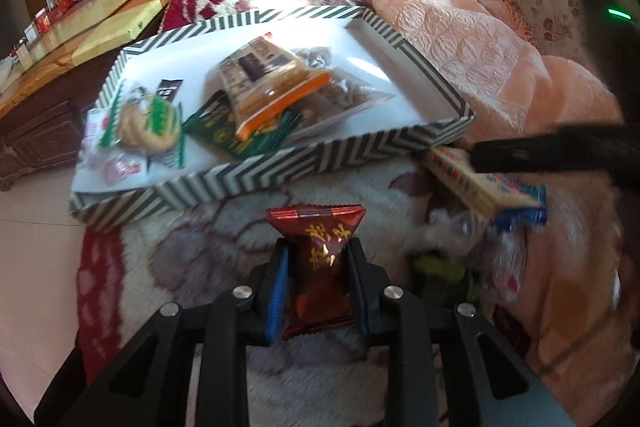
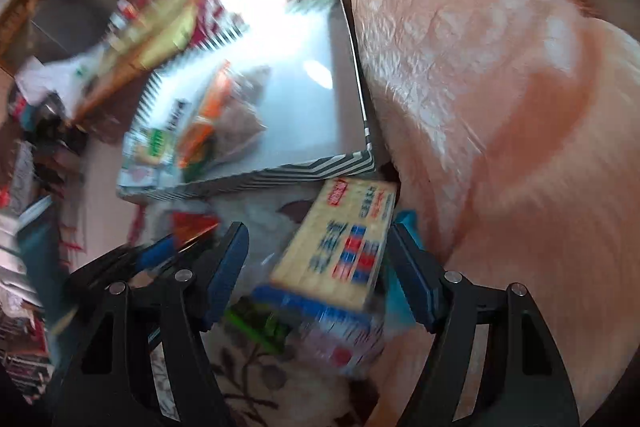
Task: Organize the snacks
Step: 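Grasp the red wrapped snack with the left gripper while the right gripper grasps the blue-text cracker pack, then place the red snack in the box with the left gripper while the right gripper places the cracker pack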
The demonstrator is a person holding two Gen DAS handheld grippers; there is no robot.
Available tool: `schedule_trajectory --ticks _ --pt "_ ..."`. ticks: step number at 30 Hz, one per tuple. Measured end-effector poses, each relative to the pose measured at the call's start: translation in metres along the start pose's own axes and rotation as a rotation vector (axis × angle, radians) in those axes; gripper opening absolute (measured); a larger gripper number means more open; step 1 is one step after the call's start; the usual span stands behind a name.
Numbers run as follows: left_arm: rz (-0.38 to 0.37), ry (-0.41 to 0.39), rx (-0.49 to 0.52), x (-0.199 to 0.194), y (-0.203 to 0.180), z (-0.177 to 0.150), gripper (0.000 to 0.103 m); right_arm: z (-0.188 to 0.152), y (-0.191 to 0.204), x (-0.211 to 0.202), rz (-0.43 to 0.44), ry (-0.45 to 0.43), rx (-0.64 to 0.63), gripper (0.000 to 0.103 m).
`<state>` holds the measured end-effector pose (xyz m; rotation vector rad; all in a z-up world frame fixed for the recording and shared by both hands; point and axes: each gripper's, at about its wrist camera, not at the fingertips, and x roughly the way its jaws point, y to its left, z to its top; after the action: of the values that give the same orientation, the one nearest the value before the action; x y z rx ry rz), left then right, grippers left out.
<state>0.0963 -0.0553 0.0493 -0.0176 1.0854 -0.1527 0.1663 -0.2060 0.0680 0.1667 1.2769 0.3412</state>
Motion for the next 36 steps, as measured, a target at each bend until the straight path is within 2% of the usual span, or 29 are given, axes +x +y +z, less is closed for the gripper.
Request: schedule_trajectory --ticks 3,5,8,11,15,22,26,29,31,36 --pt "-0.001 0.000 0.007 -0.002 0.003 -0.007 0.030 0.014 -0.004 0.030 -0.072 0.121 0.016 0.072" --pt "-0.003 0.002 0.008 -0.001 0.003 -0.009 0.030 0.016 -0.001 0.049 -0.089 0.176 0.007 0.075" --pt "-0.007 0.001 0.003 -0.001 0.004 -0.008 0.030 0.014 0.009 0.056 -0.136 0.149 -0.048 0.075" --pt "-0.004 -0.004 -0.004 -0.004 0.008 -0.011 0.030 0.008 0.014 0.057 -0.163 0.116 -0.120 0.069" --pt "0.000 -0.006 -0.033 -0.008 0.019 -0.017 0.030 -0.009 0.009 0.039 -0.128 0.071 -0.153 0.057" --pt "0.011 -0.014 -0.060 -0.019 0.031 -0.026 0.030 -0.053 0.028 0.003 -0.061 0.013 -0.223 0.057" --pt "0.017 -0.027 -0.074 -0.027 0.037 -0.032 0.030 -0.079 0.042 -0.017 -0.013 -0.068 -0.207 0.057" --pt "0.023 -0.039 -0.083 -0.034 0.042 -0.035 0.030 -0.092 0.044 -0.026 0.071 -0.105 -0.159 0.057" --pt "0.032 -0.053 -0.087 -0.040 0.045 -0.036 0.030 -0.100 0.047 -0.028 0.112 -0.118 -0.134 0.057" --pt "0.049 -0.087 -0.086 -0.054 0.047 -0.032 0.030 -0.105 0.056 -0.021 0.139 -0.129 -0.102 0.057"
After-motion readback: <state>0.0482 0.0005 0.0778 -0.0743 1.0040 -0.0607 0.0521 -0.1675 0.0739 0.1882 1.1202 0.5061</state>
